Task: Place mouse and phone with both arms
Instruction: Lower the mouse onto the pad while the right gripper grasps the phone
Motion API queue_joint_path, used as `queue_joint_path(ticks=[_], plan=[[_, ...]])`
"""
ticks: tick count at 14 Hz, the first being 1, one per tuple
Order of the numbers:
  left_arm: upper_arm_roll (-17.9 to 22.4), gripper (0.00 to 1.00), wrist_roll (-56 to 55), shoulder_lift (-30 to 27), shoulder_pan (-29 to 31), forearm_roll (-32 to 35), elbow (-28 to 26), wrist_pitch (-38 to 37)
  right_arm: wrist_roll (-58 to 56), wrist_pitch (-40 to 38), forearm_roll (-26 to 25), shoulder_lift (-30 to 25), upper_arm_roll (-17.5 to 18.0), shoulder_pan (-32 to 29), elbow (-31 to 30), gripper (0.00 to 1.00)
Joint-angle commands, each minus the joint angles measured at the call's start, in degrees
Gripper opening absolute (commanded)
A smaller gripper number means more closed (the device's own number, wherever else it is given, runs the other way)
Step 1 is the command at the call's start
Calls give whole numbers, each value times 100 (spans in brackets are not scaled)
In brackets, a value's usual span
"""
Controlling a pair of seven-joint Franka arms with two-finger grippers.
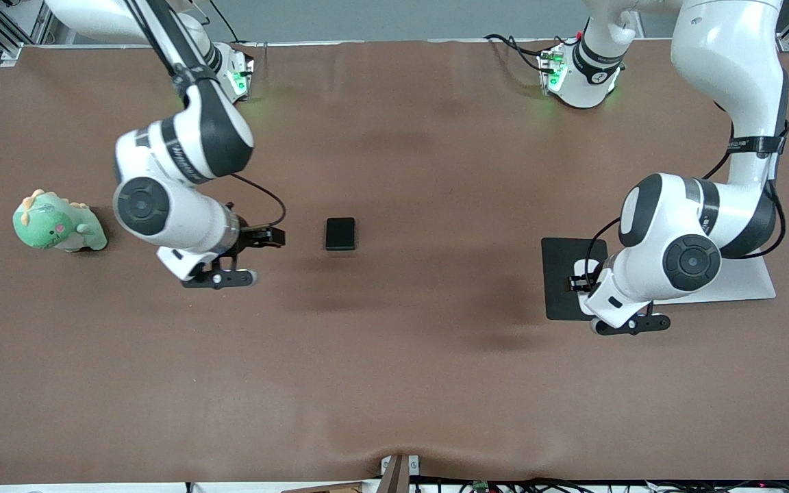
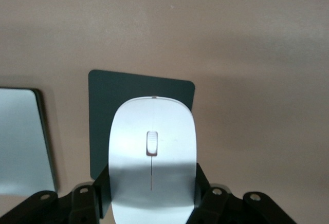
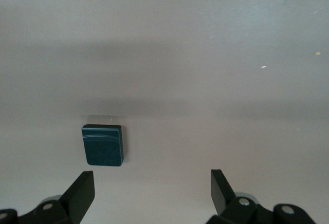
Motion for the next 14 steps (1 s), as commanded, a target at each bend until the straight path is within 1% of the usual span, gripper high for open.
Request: queue_joint_path(ticks=[1, 3, 6, 11, 13, 14], plan=[[-43, 0, 231, -602, 95, 119, -1278, 956, 68, 232, 45, 206, -43, 130, -54, 100], [-43, 0, 406, -603, 191, 119, -1692, 1493, 68, 373, 45, 286, -34, 174, -194, 100], [-34, 0, 565, -498, 201, 137, -2071, 2047, 130, 873, 45, 295, -34, 271, -580, 100], [-26, 0, 758, -85, 288, 137, -2081, 2365, 761, 1612, 54, 488, -25, 666, -994, 100], [-26, 0, 925, -23, 411, 137, -2081, 2444, 920, 1648, 106, 602, -25, 806, -995, 100], [-26, 0, 1039, 4, 420, 145, -2081, 2436, 973, 1683, 220, 690, -25, 920, -995, 100]])
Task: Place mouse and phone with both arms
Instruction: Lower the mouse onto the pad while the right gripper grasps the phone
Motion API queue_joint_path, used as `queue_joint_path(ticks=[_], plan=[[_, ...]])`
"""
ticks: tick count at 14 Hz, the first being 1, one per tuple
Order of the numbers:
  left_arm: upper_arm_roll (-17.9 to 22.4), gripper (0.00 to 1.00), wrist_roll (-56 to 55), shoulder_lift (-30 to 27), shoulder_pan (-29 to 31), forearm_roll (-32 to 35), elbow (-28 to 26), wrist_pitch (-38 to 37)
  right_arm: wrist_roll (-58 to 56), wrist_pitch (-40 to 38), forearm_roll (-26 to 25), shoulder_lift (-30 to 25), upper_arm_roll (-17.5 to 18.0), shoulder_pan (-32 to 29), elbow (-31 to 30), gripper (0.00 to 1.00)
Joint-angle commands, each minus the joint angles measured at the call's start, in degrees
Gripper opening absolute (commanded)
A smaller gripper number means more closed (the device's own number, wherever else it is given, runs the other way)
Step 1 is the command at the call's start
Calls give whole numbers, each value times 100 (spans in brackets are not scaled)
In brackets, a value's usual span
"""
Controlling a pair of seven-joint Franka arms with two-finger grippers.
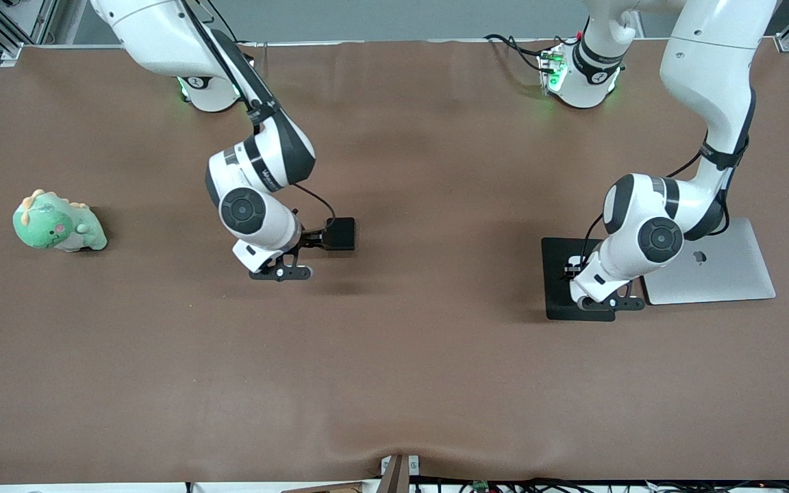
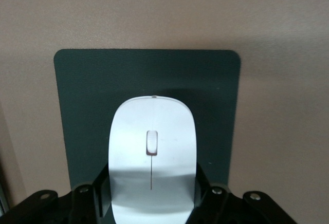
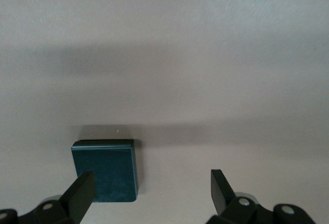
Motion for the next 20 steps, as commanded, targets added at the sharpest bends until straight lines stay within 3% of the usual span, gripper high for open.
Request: queue_joint_path(ticks=[1, 5, 6, 7, 8, 12, 16, 20], plan=[[-31, 0, 285, 115, 129, 118, -36, 104, 213, 151, 266, 170, -29, 237, -19, 100], [-31, 0, 295, 239, 120, 118, -18, 104, 213, 362, 408, 346, -29, 352, -62, 100], [-31, 7, 304, 247, 120, 118, -18, 104, 213, 449, 434, 373, -29, 387, -106, 100], [-31, 44, 304, 248, 129, 118, -27, 104, 248, 607, 521, 390, -29, 439, -167, 100], [-31, 98, 304, 248, 129, 127, -27, 104, 301, 774, 653, 408, -29, 483, -238, 100], [-40, 100, 383, 134, 129, 118, -10, -45, 416, 899, 724, 417, -37, 642, -291, 100], [-31, 100, 357, -402, 138, 118, 236, -642, 416, 1179, 724, 487, -37, 774, -431, 100], [-31, 100, 383, -859, 243, 100, 911, -1870, 416, 1311, 724, 514, -37, 826, -511, 100]])
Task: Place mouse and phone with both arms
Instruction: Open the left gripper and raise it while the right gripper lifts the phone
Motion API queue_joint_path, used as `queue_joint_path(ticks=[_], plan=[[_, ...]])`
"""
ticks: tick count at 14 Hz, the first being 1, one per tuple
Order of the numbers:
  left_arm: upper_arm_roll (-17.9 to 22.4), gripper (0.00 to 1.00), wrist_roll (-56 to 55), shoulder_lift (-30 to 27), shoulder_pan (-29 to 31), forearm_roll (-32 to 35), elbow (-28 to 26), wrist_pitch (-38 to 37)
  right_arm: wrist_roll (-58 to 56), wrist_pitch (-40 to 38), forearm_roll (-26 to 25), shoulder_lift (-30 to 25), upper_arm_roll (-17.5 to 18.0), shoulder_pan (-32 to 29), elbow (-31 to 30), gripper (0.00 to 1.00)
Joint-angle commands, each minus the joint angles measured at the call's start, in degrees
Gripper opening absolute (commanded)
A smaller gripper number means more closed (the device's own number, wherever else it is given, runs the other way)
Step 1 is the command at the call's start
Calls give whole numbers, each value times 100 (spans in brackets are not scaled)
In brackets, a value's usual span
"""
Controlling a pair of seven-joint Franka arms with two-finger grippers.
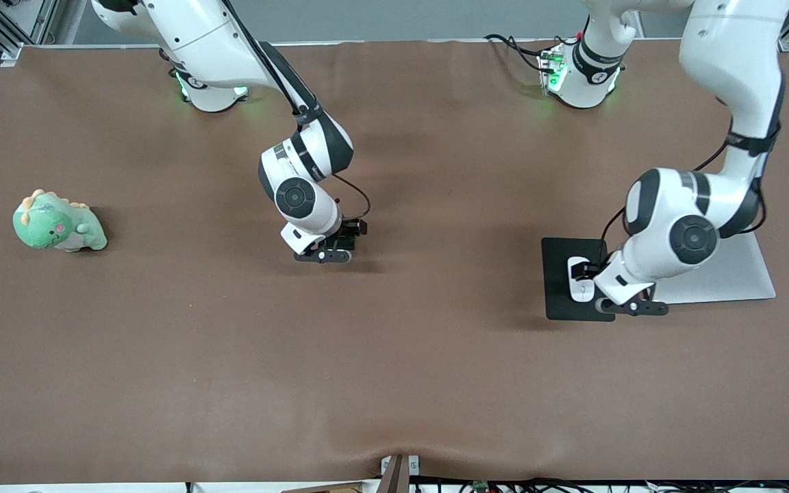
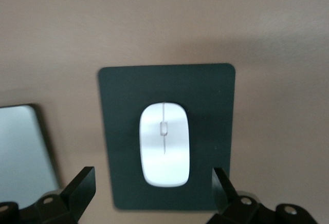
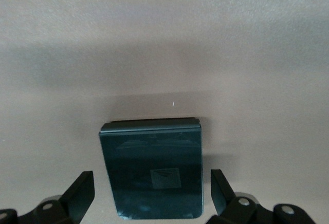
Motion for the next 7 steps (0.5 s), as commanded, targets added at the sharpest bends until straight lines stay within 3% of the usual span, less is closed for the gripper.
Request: queue_joint_path(ticks=[1, 5, 6, 7], plan=[[-17, 100, 61, -342, 84, 96, 462, -871, 61, 172, 116, 50, -38, 122, -38, 100], [-34, 100, 52, -632, 216, 104, 1341, -2084, 61, 542, 116, 226, -38, 210, -73, 100], [-43, 100, 52, -702, 216, 104, 1543, -2409, -9, 481, 116, 226, -38, 193, -82, 86], [-43, 100, 52, -781, 216, 104, 1711, -2664, -97, 445, 72, 200, -47, 193, -108, 43]])
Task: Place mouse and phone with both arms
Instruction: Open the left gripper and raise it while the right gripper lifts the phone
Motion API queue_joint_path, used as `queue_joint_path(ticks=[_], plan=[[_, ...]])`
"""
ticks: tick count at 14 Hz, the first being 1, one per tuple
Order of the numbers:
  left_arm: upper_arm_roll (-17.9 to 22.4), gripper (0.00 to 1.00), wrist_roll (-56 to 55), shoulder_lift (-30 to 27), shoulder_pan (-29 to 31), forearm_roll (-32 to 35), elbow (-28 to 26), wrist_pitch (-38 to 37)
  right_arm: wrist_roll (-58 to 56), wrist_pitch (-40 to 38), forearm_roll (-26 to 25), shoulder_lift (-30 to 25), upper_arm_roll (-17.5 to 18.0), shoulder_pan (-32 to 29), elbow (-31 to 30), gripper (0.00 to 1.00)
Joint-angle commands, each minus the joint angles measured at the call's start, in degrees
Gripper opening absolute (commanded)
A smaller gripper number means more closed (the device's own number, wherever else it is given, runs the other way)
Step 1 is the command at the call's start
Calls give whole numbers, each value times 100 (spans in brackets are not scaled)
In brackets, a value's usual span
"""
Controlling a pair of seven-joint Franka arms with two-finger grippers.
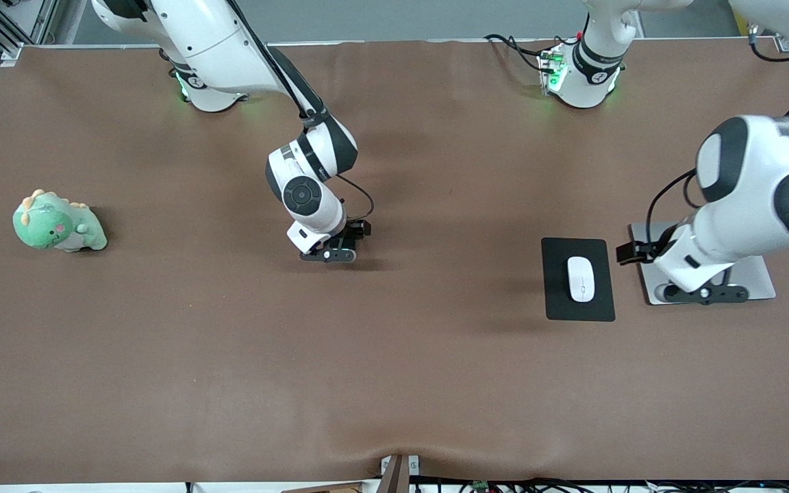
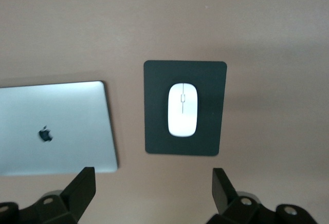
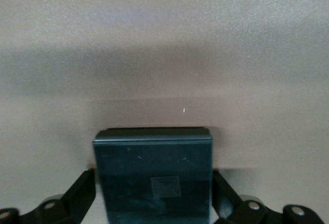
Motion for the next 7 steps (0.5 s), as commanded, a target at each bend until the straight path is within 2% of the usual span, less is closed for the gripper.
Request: queue_joint_path(ticks=[1, 6, 7], plan=[[-53, 100, 26, -194, 44, 104, 518, -714, -194, -34, 72, -15, -27, 9, -68, 1], [-9, 100, 78, -984, 70, 87, 599, -1330, -160, -623, 81, -287, -54, -263, 46, 0], [121, 100, 87, -1195, 9, 78, 555, -1532, -168, -649, 81, -305, -54, -360, 55, 0]])
